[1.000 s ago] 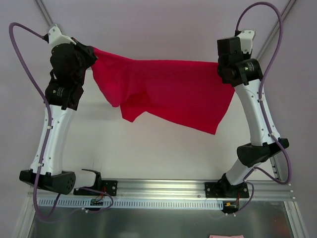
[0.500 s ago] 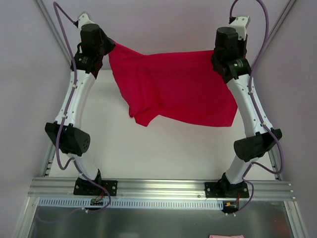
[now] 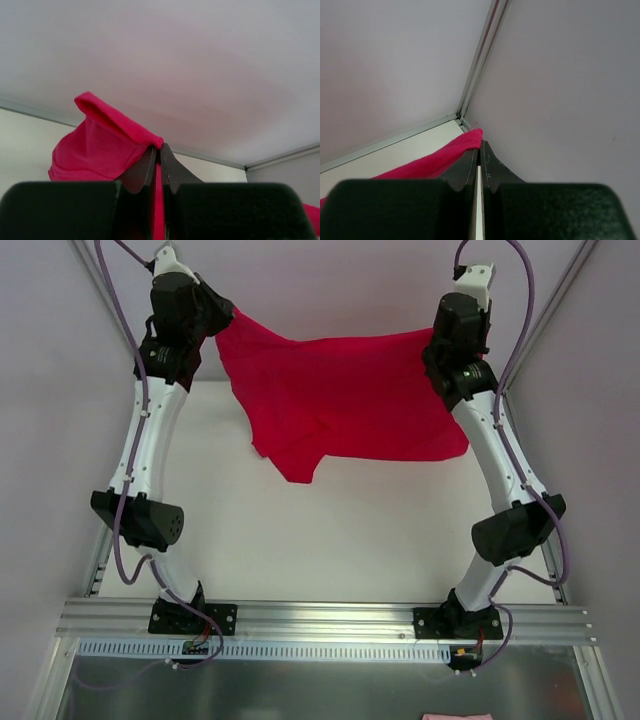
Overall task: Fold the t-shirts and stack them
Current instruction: Flatten out the tshirt
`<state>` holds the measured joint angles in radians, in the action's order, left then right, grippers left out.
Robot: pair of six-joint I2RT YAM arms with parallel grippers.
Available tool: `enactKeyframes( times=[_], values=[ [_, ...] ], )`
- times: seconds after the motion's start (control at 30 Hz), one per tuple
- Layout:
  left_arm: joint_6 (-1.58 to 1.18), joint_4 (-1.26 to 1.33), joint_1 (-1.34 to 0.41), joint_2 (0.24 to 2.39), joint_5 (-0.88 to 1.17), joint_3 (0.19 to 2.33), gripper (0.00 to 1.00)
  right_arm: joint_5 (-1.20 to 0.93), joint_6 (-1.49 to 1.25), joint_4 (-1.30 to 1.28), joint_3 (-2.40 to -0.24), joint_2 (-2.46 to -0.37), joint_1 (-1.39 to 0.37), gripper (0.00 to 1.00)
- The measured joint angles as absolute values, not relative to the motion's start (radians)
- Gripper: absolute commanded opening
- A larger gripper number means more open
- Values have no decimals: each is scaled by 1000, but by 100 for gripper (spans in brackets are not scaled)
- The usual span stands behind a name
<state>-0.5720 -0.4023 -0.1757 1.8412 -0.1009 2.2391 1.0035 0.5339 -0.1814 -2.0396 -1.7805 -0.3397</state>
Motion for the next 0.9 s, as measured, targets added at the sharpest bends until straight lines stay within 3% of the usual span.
enactKeyframes(
  times=[0.17, 0.47, 0.77, 0.9],
  values=[
    [-506, -402, -220, 1612, -66, 2064, 0, 961, 551, -191, -1964, -1649, -415, 1],
    [-458, -390, -430, 1055, -38, 1621, 0, 922, 462, -320, -1657, -1172, -588, 1],
    [-442, -459, -446, 872, 210, 1540, 0, 973, 347, -360, -1209, -844, -631, 1],
    [-423, -482, -446, 836, 345, 1577, 0, 982, 226, -488, -1163, -730, -634, 1]
  ],
)
